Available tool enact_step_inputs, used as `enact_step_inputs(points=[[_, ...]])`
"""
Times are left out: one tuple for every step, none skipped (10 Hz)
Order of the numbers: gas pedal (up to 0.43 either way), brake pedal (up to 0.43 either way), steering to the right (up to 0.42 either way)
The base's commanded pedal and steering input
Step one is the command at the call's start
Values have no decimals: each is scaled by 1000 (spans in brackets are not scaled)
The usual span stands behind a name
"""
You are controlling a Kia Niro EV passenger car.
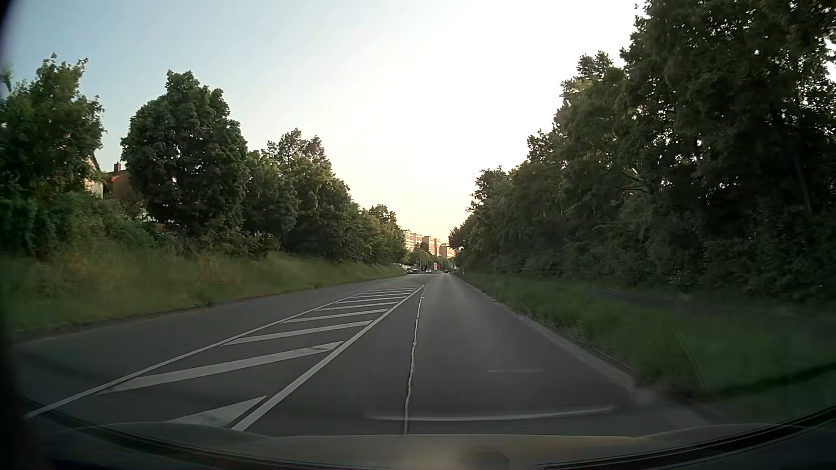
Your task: Follow the waypoints while adhering to traffic rules and regulations
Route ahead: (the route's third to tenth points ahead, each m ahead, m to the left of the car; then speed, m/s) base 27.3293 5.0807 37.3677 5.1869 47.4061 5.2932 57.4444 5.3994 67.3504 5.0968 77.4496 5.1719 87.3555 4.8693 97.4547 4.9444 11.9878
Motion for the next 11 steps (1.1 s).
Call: enact_step_inputs(points=[[39, 24, 0], [39, 30, -3], [39, 30, -5], [39, 30, -5], [39, 30, -2], [39, 30, 0], [39, 30, 0], [39, 30, 0], [39, 30, 0], [39, 24, 0], [39, 30, 0]])
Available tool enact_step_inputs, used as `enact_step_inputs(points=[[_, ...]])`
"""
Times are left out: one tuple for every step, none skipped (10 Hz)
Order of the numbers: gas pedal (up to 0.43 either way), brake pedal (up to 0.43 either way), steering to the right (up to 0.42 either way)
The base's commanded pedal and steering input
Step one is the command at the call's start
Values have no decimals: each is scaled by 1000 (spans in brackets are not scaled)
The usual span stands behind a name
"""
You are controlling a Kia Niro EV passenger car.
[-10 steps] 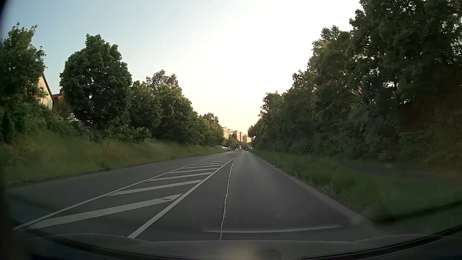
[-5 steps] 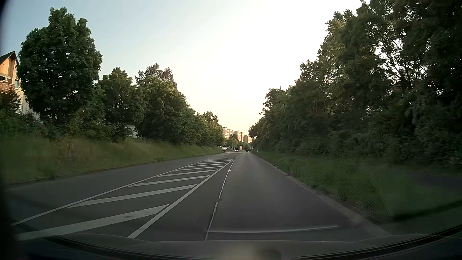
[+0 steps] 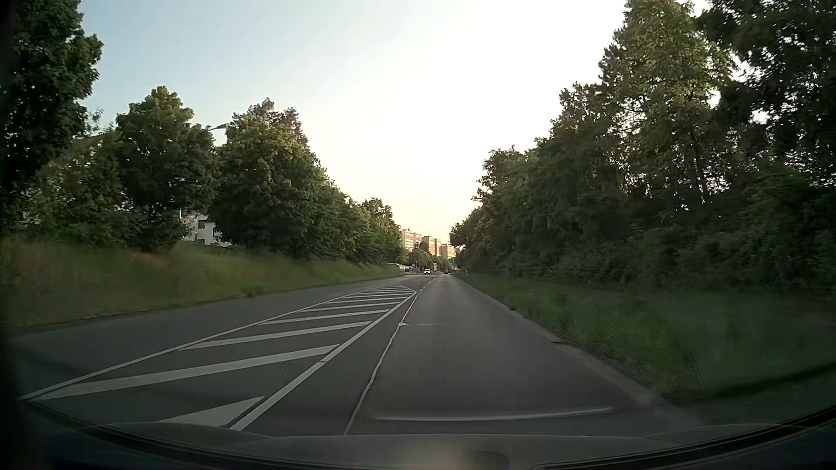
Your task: Follow the waypoints while adhering to traffic rules and regulations
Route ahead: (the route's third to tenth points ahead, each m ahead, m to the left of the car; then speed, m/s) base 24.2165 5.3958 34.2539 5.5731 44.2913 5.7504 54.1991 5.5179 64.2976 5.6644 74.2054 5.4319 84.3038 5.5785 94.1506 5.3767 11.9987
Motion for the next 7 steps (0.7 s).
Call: enact_step_inputs(points=[[39, 24, 0], [39, 30, -1], [39, 30, -1], [39, 30, -1], [39, 30, -1], [39, 24, -1], [39, 30, -1]])
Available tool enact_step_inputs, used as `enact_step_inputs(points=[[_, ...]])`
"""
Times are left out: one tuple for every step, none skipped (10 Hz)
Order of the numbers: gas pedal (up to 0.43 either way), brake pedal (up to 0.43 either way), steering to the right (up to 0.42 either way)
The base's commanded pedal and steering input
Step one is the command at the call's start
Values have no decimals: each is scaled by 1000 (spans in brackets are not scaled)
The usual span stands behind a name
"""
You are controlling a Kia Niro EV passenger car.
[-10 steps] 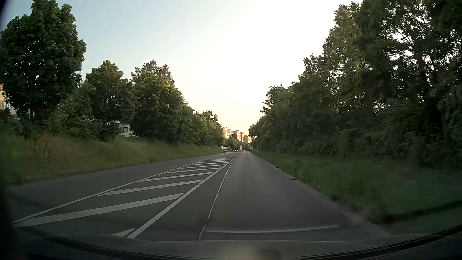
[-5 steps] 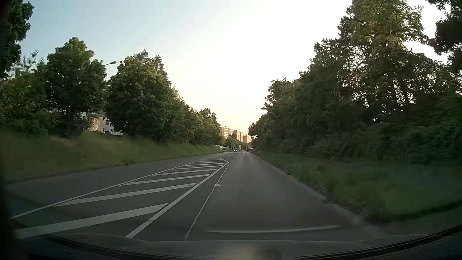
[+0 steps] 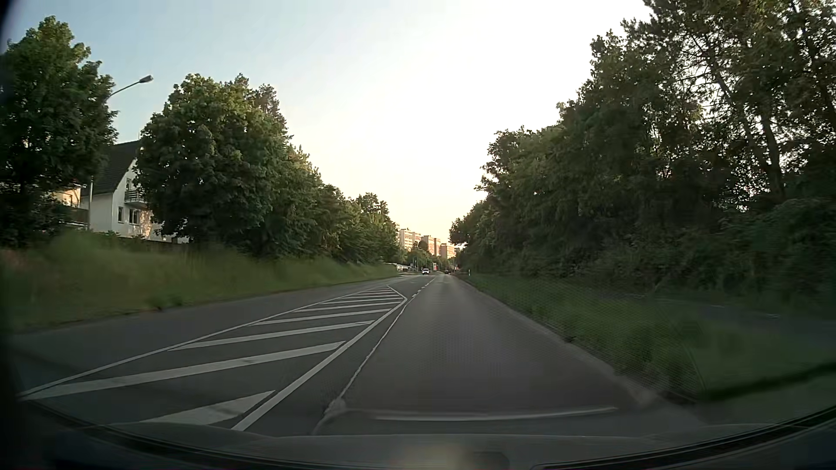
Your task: Follow the waypoints while adhering to traffic rules and regulations
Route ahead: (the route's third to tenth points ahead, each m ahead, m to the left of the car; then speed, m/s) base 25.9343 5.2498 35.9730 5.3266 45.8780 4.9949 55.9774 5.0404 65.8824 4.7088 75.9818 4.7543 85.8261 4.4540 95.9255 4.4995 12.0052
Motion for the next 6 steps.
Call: enact_step_inputs(points=[[39, 30, -1], [39, 30, 0], [39, 30, -1], [39, 30, 0], [39, 24, 0], [39, 24, 0]])
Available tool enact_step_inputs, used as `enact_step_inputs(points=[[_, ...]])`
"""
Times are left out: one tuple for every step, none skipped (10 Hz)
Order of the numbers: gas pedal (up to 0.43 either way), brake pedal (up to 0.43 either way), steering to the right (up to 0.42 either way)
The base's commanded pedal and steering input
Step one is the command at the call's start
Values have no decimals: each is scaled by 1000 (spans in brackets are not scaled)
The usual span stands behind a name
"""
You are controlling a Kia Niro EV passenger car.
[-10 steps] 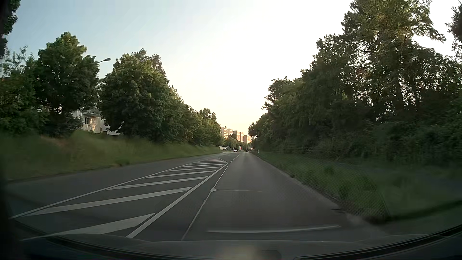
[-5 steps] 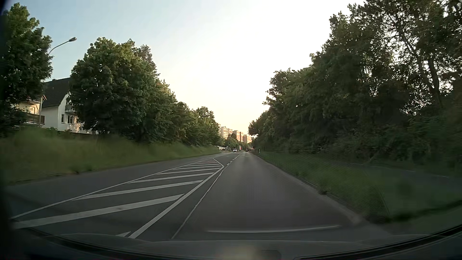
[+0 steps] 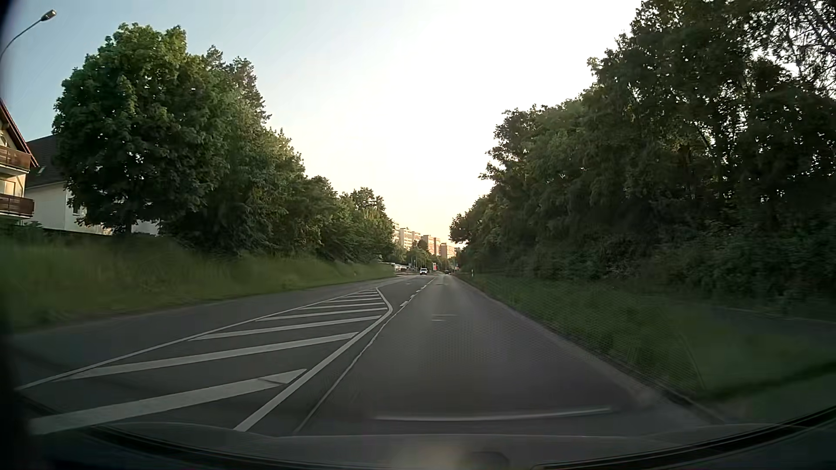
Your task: Follow the waypoints while adhering to traffic rules and regulations
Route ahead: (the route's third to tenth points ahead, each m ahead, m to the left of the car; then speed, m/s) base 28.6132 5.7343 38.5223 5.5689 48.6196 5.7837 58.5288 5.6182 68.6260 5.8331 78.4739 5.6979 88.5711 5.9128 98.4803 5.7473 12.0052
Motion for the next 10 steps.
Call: enact_step_inputs(points=[[39, 30, 0], [39, 24, 0], [39, 30, 0], [39, 30, 0], [39, 30, 0], [39, 24, 0], [39, 30, 0], [39, 30, 0], [39, 30, 0], [39, 24, 0]])
